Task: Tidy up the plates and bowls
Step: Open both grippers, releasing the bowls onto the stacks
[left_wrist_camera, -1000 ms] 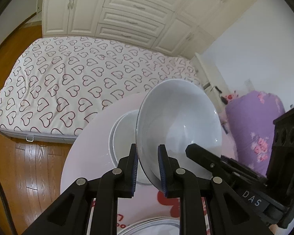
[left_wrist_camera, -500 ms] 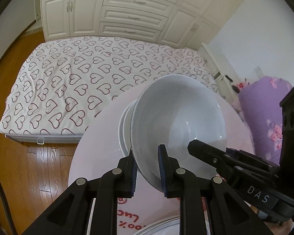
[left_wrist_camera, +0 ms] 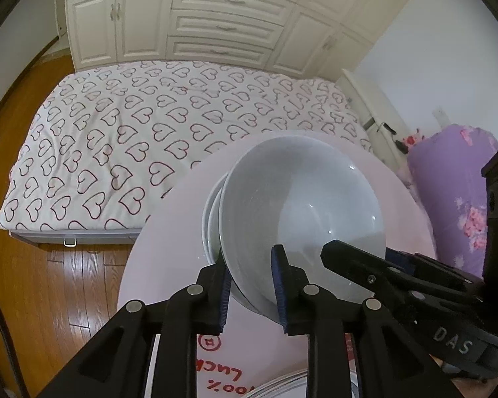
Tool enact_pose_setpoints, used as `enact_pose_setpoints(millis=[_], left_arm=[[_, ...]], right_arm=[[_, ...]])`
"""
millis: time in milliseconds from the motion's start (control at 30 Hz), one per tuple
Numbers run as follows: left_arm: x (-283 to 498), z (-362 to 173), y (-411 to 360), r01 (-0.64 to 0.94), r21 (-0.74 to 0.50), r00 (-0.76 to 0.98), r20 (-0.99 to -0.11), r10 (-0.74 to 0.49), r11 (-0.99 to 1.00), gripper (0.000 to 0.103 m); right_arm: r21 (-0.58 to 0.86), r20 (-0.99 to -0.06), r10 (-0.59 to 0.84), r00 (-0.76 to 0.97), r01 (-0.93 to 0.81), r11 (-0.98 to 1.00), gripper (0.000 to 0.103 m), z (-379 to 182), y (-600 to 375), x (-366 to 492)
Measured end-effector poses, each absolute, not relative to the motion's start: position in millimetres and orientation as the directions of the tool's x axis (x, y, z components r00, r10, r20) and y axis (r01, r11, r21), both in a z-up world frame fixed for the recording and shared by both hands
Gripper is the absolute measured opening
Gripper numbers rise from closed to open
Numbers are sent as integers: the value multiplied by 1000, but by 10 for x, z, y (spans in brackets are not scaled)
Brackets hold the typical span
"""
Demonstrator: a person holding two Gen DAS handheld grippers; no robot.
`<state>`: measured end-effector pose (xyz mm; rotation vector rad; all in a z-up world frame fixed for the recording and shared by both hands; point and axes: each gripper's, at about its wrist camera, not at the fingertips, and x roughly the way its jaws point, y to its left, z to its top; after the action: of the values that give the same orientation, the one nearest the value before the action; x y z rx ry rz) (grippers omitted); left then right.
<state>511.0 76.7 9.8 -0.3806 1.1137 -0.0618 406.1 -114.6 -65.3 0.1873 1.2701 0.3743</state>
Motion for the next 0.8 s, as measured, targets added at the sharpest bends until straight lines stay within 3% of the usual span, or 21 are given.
enact_pose_setpoints(millis=[67,200,300,367,400,433,800], left_arm=[[5129,82,814,-141,-341,441,-862,-250,929,27],[5167,114,921,-146,-371,451,-850,-273,917,34],[5139,145,999,-172,-333,456,-861,-225,927,59],[5098,174,1096,-207,-331,482,-854,-198,921,86],[5076,187,1111,-211,-343,494,-845,-203,915,91],[5047,190,1127,-216,-355,504,-838,-208,910,98],[4680,92,1325,-238,-391,523,-823,-222,889,99]], right_arm=[[334,-894,368,256,-168,927,38,-621,-1153,4052],[336,-889,368,270,-159,928,50,-575,-1215,4043],[346,-883,374,284,-143,927,57,-543,-1284,4035],[369,-869,388,306,-122,921,74,-511,-1366,4030],[380,-862,394,318,-109,919,96,-498,-1403,4029],[386,-856,396,333,-99,917,103,-486,-1440,4032],[387,-844,383,376,-67,920,103,-511,-1599,4004]])
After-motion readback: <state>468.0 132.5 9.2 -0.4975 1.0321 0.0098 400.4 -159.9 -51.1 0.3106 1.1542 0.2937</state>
